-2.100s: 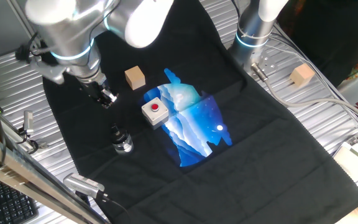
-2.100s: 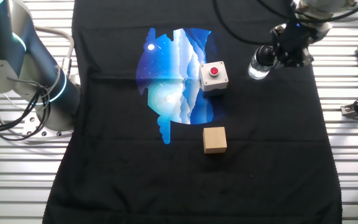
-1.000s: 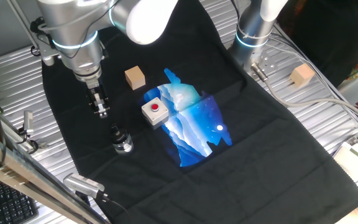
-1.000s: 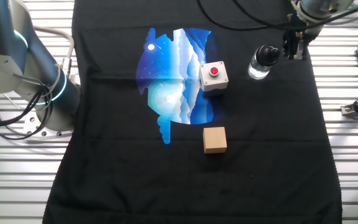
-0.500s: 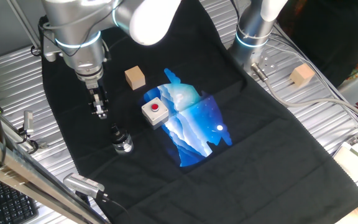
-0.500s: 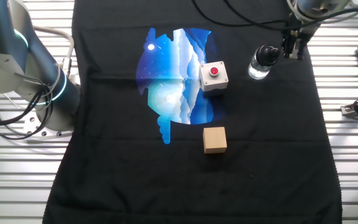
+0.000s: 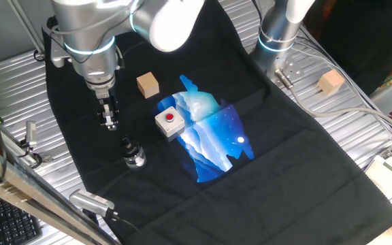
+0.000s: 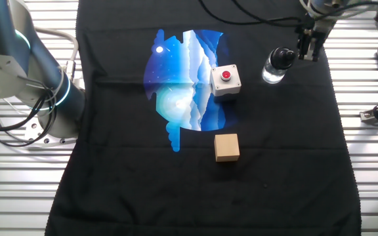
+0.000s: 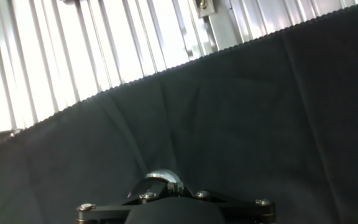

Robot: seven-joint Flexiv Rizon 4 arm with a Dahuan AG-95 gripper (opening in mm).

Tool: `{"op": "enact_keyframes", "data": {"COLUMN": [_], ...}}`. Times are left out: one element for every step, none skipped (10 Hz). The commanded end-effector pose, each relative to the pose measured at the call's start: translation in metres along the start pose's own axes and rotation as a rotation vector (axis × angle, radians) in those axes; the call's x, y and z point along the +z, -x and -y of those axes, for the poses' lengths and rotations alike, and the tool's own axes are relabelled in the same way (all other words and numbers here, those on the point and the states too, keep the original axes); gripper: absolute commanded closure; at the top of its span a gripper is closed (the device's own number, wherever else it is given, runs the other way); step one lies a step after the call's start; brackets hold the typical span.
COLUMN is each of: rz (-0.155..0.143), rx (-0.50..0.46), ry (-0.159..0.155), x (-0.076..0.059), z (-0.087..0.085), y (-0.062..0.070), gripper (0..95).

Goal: Screw the lid onto the jar

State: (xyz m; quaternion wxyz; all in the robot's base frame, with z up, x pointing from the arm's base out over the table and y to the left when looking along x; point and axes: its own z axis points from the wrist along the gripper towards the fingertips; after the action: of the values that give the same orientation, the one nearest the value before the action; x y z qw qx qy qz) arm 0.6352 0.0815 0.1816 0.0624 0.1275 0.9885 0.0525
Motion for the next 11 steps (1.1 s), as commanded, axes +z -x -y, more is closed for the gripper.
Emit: {"op": "enact_keyframes", "data": {"rz": [-0.007,-0.01,-0.009,-0.009,-0.01,-0.011,-0.012,-0.009,-0.011,-0.019,-0.022], "rx": [-0.006,-0.004,-0.013,-0.026,-0.042,-0.066,-0.08,-0.099,-0.106,-0.119,-0.123], "ry": [0.001,0.005,0.011,0.014,0.022,0.036,0.044,0.041,0.044,0.049,0.047], "x": [-0.002,-0.002,-0.002,-0.002,-0.002,-0.002,-0.002,0.0,0.0,0.003,0.006], "z": [0.0,-0.001,-0.001,-0.001,-0.002,-0.002,-0.003,-0.005,-0.006,-0.009,-0.013], "y": [-0.002,-0.002,-0.002,-0.003,-0.004,-0.004,-0.004,-0.004,-0.004,-0.003,-0.003], "gripper": [95.0,95.0,76.0,76.0,38.0,38.0,38.0,38.0,38.0,38.0,38.0]}}
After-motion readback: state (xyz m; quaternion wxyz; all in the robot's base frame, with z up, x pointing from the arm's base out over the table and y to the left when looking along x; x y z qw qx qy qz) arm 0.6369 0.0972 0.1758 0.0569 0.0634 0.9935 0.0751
